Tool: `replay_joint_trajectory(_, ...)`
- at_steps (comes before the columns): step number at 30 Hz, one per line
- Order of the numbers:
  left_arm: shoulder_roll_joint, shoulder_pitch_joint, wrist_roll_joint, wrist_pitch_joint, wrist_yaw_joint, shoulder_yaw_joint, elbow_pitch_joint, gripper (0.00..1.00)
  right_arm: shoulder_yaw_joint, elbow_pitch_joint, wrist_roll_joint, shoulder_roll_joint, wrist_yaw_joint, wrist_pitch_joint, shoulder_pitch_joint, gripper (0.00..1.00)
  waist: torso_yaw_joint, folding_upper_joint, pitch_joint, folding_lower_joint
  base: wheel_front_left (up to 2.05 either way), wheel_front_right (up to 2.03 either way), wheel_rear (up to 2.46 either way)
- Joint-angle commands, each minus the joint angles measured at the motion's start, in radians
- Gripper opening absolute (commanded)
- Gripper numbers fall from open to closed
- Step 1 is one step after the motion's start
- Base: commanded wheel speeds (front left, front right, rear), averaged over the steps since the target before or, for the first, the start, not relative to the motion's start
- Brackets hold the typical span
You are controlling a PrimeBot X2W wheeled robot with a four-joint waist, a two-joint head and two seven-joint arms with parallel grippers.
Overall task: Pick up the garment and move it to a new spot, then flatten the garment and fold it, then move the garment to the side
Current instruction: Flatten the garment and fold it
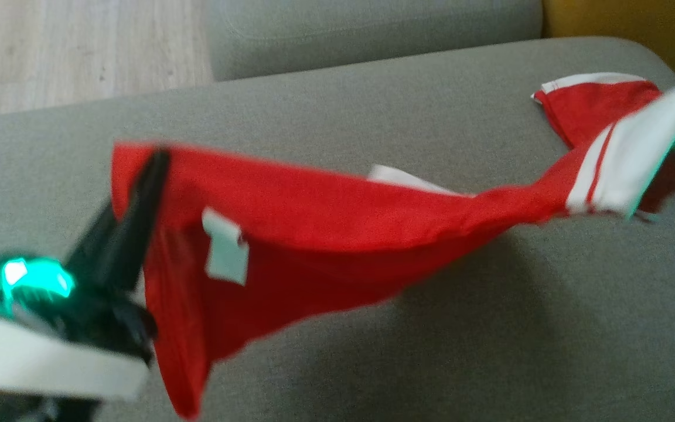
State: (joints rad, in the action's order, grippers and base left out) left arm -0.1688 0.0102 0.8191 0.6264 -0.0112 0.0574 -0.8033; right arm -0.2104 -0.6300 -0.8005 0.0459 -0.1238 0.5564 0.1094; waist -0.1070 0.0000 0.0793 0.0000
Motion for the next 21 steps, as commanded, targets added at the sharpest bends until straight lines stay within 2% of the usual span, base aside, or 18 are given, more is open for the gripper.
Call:
replay_joint_trajectory(1, -0.026, 0.146, 0.036, 0.047, 0.027, -0.058, -0.025, 0.0, 0.014, -0.036, -0.016, 0.006, -0.007, 0.047, 0.137, 0.0, -0.009, 0.0, 0.03, 0.0, 0.0, 0.0, 0.0)
replay_joint_trajectory(4, -0.069, 0.346, 0.053, 0.12, 0.066, -0.084, 0.073, 0.0, 0.01, 0.029, 0.014, 0.022, -0.007, 0.118, 0.321, 0.0, -0.011, 0.0, 0.078, 0.0, 0.0, 0.0, 0.0)
replay_joint_trajectory(8, -0.106, 0.628, 0.04, 0.175, 0.097, -0.08, 0.286, 0.0, 0.017, 0.191, 0.08, 0.02, -0.007, 0.174, 0.592, 0.0, -0.007, 0.0, 0.177, 0.0, 0.0, 0.0, 0.0)
replay_joint_trajectory(12, -0.105, 0.898, -0.015, 0.15, 0.107, -0.053, 0.525, 0.0, 0.023, 0.378, 0.168, 0.016, -0.007, 0.162, 0.856, 0.0, 0.002, 0.0, 0.289, 0.0, 0.0, 0.0, 0.0)
replay_joint_trajectory(13, -0.105, 0.898, -0.015, 0.15, 0.107, -0.053, 0.525, 0.0, 0.023, 0.378, 0.168, 0.016, -0.007, 0.162, 0.856, 0.0, 0.002, 0.0, 0.289, 0.0, 0.0, 0.0, 0.0)
replay_joint_trajectory(16, -0.084, 1.085, -0.048, 0.065, 0.08, -0.044, 0.713, 0.0, 0.038, 0.519, 0.234, 0.012, -0.007, 0.101, 1.027, 0.0, -0.002, 0.0, 0.352, 0.0, 0.0, 0.0, 0.0)
replay_joint_trajectory(21, -0.066, 1.332, -0.11, -0.149, -0.007, -0.042, 1.002, 0.0, 0.025, 0.724, 0.279, 0.006, -0.007, -0.059, 1.225, 0.0, -0.017, 0.0, 0.434, 0.0, 0.0, 0.0, 0.0)
